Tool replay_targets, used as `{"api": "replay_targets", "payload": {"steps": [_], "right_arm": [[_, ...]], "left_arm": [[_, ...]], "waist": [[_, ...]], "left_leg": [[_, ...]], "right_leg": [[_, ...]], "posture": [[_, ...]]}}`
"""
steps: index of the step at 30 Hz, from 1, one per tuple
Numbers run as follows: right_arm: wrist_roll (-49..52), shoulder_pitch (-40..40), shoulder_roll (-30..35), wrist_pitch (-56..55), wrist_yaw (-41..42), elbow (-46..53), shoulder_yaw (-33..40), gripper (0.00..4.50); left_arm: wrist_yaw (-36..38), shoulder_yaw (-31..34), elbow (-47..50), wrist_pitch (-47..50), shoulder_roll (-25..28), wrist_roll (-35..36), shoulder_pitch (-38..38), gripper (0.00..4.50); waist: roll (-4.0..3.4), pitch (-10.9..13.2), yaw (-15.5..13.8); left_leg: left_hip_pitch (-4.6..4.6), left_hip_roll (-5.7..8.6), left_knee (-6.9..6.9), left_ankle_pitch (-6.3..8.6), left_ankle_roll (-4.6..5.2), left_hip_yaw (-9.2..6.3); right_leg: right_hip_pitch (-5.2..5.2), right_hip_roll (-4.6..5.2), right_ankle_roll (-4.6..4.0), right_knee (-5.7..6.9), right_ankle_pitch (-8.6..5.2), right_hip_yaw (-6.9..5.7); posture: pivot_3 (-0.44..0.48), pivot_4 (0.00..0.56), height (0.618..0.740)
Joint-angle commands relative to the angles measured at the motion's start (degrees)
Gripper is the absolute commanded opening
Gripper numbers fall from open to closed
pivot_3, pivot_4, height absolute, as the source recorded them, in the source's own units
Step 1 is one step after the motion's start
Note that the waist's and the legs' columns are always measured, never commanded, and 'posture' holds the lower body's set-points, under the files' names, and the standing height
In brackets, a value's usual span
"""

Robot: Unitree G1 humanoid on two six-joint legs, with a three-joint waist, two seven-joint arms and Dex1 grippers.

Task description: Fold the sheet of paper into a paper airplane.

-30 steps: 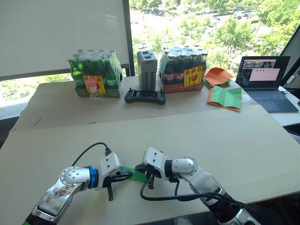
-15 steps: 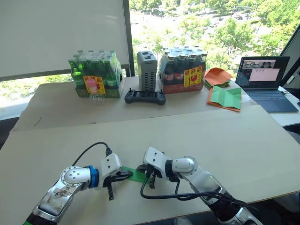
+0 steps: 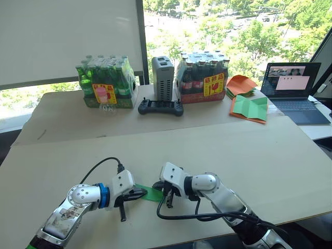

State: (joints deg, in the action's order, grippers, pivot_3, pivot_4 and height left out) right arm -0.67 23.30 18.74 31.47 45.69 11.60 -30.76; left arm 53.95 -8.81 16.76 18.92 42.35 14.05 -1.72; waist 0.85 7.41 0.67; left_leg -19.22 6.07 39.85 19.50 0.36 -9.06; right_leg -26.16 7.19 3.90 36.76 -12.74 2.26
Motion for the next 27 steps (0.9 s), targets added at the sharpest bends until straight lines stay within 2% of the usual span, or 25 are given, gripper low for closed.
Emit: {"api": "replay_targets", "payload": {"steps": [1,11,27], "right_arm": [[1.9,-0.7,-1.0,-2.3,0.4,2.7,0.8,0.05],[2.1,-1.0,-1.2,-3.3,-0.1,2.9,0.9,0.05],[-0.5,-2.6,4.9,5.5,1.1,1.3,-2.4,0.05]], "left_arm": [[-0.5,-1.3,-1.7,0.9,0.3,-2.0,1.3,0.0],[-0.5,-1.3,-1.3,1.0,0.3,-1.9,1.4,0.0],[-0.9,-1.2,-0.3,1.5,0.5,-1.8,1.9,0.0]], "waist": [[0.0,0.0,0.0],[0.0,0.0,0.0],[-0.13,-0.2,0.0]], "left_leg": [[0.0,0.0,0.0,0.0,0.0,0.0],[0.0,0.0,0.0,0.0,0.0,0.0],[0.03,0.0,-0.01,0.0,0.0,0.0]], "right_leg": [[0.0,0.0,0.0,0.0,0.0,0.0],[-0.01,0.0,0.0,0.0,0.0,0.0],[0.04,0.0,0.0,-0.02,0.0,0.0]], "posture": [[0.0,0.15,0.717],[0.0,0.15,0.717],[0.0,0.15,0.717]]}}
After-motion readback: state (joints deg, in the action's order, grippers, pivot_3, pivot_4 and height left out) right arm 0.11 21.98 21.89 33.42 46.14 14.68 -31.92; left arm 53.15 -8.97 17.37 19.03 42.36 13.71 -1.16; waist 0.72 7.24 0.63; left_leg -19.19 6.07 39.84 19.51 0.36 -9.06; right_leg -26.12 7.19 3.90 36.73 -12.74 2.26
